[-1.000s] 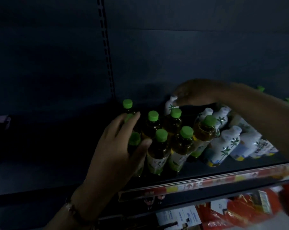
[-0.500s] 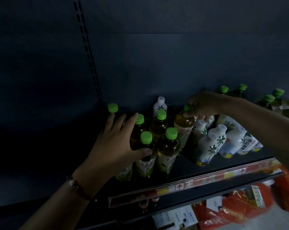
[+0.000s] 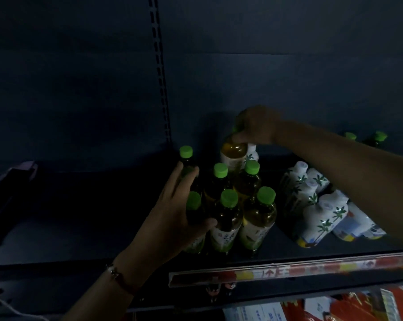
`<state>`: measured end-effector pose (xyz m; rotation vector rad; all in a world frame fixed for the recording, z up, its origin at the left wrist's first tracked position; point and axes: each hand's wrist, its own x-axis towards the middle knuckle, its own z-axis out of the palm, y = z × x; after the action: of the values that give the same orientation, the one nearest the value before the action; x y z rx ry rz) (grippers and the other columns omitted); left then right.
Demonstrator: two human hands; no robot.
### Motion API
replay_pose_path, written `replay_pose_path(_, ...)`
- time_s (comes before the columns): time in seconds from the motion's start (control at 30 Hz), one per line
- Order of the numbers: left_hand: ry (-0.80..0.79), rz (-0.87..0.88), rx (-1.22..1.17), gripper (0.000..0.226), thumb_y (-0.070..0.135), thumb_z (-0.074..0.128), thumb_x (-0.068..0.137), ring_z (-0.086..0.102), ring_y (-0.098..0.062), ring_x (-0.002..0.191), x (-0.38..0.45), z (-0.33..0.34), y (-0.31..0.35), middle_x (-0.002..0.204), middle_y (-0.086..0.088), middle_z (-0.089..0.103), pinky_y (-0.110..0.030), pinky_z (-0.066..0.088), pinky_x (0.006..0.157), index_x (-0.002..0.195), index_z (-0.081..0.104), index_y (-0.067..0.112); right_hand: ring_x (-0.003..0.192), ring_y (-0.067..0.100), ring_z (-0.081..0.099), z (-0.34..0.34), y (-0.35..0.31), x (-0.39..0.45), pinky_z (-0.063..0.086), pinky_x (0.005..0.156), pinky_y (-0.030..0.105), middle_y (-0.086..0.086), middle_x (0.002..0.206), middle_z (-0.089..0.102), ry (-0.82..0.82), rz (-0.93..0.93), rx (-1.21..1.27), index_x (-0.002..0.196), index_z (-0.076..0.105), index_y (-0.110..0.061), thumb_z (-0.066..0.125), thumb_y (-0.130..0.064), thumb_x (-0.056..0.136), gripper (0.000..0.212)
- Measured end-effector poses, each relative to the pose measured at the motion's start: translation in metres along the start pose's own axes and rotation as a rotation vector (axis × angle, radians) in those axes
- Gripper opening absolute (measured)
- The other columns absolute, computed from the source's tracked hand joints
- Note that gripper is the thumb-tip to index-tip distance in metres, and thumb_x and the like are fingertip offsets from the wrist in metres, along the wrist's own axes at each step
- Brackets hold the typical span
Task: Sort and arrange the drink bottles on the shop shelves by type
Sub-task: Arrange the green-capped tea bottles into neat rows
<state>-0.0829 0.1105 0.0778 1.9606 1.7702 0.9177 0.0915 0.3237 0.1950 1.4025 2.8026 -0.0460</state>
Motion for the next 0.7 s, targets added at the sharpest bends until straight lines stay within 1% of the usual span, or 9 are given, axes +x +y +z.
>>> replay_pose_path(0.1, 0.032, 0.033, 0.032, 0.102, 0.059, 0.072, 0.075, 0.005, -0.005, 0.149, -0.002, 0.004, -0.005, 0.161, 0.023, -0.019, -0.026, 0.031, 0.106, 0.153, 0.006, 0.045, 0.077, 0.022, 0.066, 0.015, -0.024, 0.014, 0.055, 0.071, 0.035, 0.004, 0.083, 0.07, -0.116, -0.066, -0.011, 0.072, 0.064, -0.022, 0.063, -0.057, 0.069, 0.035)
replay_pose_path(0.17, 0.048, 0.044, 0.033, 0.1, 0.06, 0.072, 0.075, 0.006, -0.006, 0.15, -0.002, 0.005, -0.007, 0.162, 0.022, -0.018, -0.026, 0.033, 0.106, 0.153, 0.011, 0.043, 0.071, 0.021, 0.067, 0.024, -0.034, 0.02, 0.058, 0.07, 0.039, 0.003, 0.074, 0.071, -0.161, -0.11, -0.024, 0.071, 0.065, -0.019, 0.059, -0.06, 0.061, 0.042)
replay_pose_path(0.3, 0.049, 0.042, 0.03, 0.094, 0.059, 0.072, 0.076, 0.01, -0.008, 0.15, -0.001, 0.005, -0.009, 0.161, 0.023, -0.019, -0.027, 0.036, 0.103, 0.15, 0.016, 0.045, 0.07, 0.023, 0.071, 0.025, -0.047, 0.025, 0.058, 0.067, 0.035, 0.006, 0.073, 0.072, -0.214, -0.132, -0.013, 0.085, 0.07, -0.013, 0.067, -0.043, 0.074, 0.033)
replay_pose_path(0.4, 0.051, 0.045, 0.034, 0.091, 0.06, 0.071, 0.076, 0.012, -0.01, 0.15, -0.001, 0.005, -0.009, 0.162, 0.022, -0.018, -0.028, 0.039, 0.102, 0.148, 0.018, 0.045, 0.075, 0.022, 0.071, 0.027, -0.041, 0.023, 0.06, 0.074, 0.04, 0.004, 0.079, 0.073, -0.238, -0.106, 0.048, 0.092, 0.07, -0.015, 0.068, -0.045, 0.074, 0.035)
replay_pose_path(0.5, 0.046, 0.048, 0.036, 0.091, 0.061, 0.07, 0.075, 0.012, -0.009, 0.149, -0.002, 0.004, -0.008, 0.161, 0.022, -0.019, -0.031, 0.041, 0.103, 0.149, 0.019, 0.044, 0.094, 0.023, 0.067, 0.027, -0.037, 0.013, 0.054, 0.087, 0.042, 0.002, 0.098, 0.071, -0.237, -0.089, 0.045, 0.101, 0.069, -0.021, 0.064, -0.058, 0.078, 0.044)
replay_pose_path(0.57, 0.045, 0.039, 0.02, 0.095, 0.06, 0.072, 0.075, 0.01, -0.007, 0.148, -0.002, 0.004, -0.007, 0.161, 0.022, -0.02, -0.031, 0.039, 0.104, 0.151, 0.017, 0.043, 0.12, 0.024, 0.057, 0.022, -0.038, -0.003, 0.044, 0.102, 0.036, 0.003, 0.128, 0.062, -0.211, -0.099, 0.054, 0.125, 0.061, -0.022, 0.056, -0.061, 0.087, 0.054)
replay_pose_path(0.6, 0.051, 0.036, 0.009, 0.098, 0.059, 0.074, 0.074, 0.008, -0.004, 0.147, -0.003, 0.004, -0.007, 0.161, 0.021, -0.021, -0.028, 0.038, 0.103, 0.151, 0.015, 0.043, 0.13, 0.023, 0.049, 0.017, -0.041, -0.017, 0.038, 0.106, 0.032, 0.003, 0.142, 0.052, -0.179, -0.099, 0.094, 0.138, 0.052, -0.022, 0.054, -0.061, 0.089, 0.062)
replay_pose_path(0.63, 0.061, 0.033, 0.004, 0.102, 0.058, 0.075, 0.073, 0.007, -0.001, 0.144, -0.005, 0.005, -0.007, 0.161, 0.02, -0.022, -0.024, 0.037, 0.1, 0.152, 0.013, 0.042, 0.132, 0.019, 0.044, 0.012, -0.045, -0.033, 0.034, 0.105, 0.028, 0.002, 0.15, 0.044, -0.134, -0.105, 0.146, 0.145, 0.044, -0.024, 0.054, -0.061, 0.088, 0.068)
replay_pose_path(0.7, 0.091, 0.035, 0.012, 0.107, 0.059, 0.076, 0.069, 0.007, 0.001, 0.142, -0.009, 0.009, -0.008, 0.163, 0.015, -0.02, -0.019, 0.037, 0.095, 0.153, 0.011, 0.041, 0.121, 0.008, 0.045, 0.007, -0.052, -0.07, 0.035, 0.097, 0.024, -0.005, 0.148, 0.043, -0.093, -0.149, 0.241, 0.146, 0.042, -0.031, 0.061, -0.063, 0.083, 0.073)
